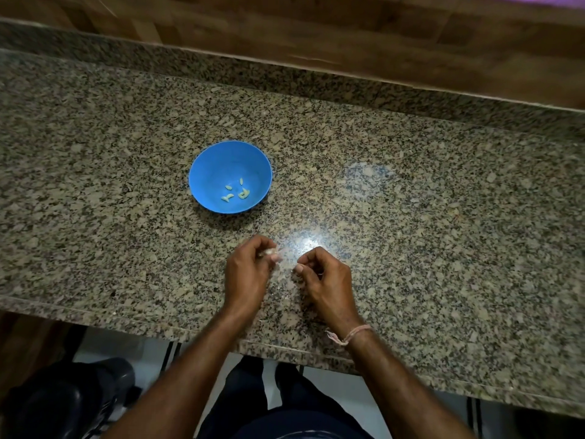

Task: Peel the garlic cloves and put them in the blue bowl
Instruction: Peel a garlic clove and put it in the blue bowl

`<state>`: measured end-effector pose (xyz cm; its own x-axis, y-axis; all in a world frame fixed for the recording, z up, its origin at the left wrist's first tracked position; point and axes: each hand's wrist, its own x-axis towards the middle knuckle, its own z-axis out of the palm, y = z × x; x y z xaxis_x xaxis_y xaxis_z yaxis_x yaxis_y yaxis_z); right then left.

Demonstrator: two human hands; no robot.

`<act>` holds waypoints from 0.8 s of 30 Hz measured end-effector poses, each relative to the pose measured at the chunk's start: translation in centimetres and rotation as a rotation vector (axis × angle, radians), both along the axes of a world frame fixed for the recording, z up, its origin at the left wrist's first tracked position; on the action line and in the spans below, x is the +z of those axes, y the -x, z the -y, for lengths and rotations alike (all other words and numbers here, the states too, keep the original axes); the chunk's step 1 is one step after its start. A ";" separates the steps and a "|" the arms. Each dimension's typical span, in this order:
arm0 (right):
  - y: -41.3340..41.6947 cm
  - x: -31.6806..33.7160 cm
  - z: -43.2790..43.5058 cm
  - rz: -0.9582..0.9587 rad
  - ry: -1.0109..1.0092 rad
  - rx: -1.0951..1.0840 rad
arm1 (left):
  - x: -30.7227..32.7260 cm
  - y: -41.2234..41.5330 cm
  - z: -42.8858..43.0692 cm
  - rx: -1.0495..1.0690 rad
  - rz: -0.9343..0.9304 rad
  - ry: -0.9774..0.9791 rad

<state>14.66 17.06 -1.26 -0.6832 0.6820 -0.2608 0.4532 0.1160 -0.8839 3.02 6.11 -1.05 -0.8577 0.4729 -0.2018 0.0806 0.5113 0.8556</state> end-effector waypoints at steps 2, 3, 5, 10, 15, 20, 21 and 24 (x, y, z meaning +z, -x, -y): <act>-0.4 -0.5 -0.1 0.034 0.056 -0.001 | -0.6 1.1 0.0 -0.067 -0.142 0.085; -0.5 -0.7 -0.1 0.046 0.084 -0.009 | -1.1 1.6 0.0 -0.101 -0.200 0.128; -0.4 -1.0 -0.1 0.067 0.091 -0.011 | -2.0 2.1 0.3 -0.152 -0.297 0.193; 0.3 -1.9 0.3 0.151 -0.117 0.078 | -3.0 -0.8 2.0 -0.049 -0.375 0.286; 0.4 -2.0 0.4 0.183 -0.284 0.130 | -4.3 -2.6 3.5 -0.090 -0.327 0.299; 0.1 -2.2 1.2 0.211 -0.485 0.213 | -4.2 -2.1 3.4 -0.108 -0.289 0.329; 0.1 -2.2 1.3 0.217 -0.521 0.208 | -4.2 -2.0 3.3 -0.110 -0.290 0.332; 0.2 -2.5 1.8 0.249 -0.561 0.160 | -4.0 -2.1 3.4 -0.116 -0.294 0.323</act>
<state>14.45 15.30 -3.72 -0.7531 0.6553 -0.0579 0.5760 0.6144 -0.5392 5.09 2.73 -5.08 -0.8456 0.5223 -0.1103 0.3694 0.7216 0.5855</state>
